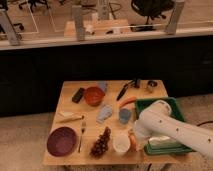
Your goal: Place apple in paper cup
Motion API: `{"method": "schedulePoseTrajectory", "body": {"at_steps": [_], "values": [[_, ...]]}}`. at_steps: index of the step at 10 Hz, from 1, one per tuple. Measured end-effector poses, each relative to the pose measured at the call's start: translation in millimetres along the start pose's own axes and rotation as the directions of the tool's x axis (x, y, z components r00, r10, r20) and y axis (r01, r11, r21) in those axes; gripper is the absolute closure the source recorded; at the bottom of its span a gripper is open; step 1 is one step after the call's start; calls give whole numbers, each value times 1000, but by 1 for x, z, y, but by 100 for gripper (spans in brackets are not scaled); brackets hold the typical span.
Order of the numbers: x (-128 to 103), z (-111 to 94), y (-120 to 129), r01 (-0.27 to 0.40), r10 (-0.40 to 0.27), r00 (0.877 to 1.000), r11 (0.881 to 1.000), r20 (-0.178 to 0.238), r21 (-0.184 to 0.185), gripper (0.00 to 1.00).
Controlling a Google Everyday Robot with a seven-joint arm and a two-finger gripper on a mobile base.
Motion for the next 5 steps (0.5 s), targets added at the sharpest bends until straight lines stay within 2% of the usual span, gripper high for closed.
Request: {"method": "schedulePoseTrajectory", "body": {"at_steps": [5], "values": [[8,-26,-12,-10,11,1000,999,-12,30,91]]}}
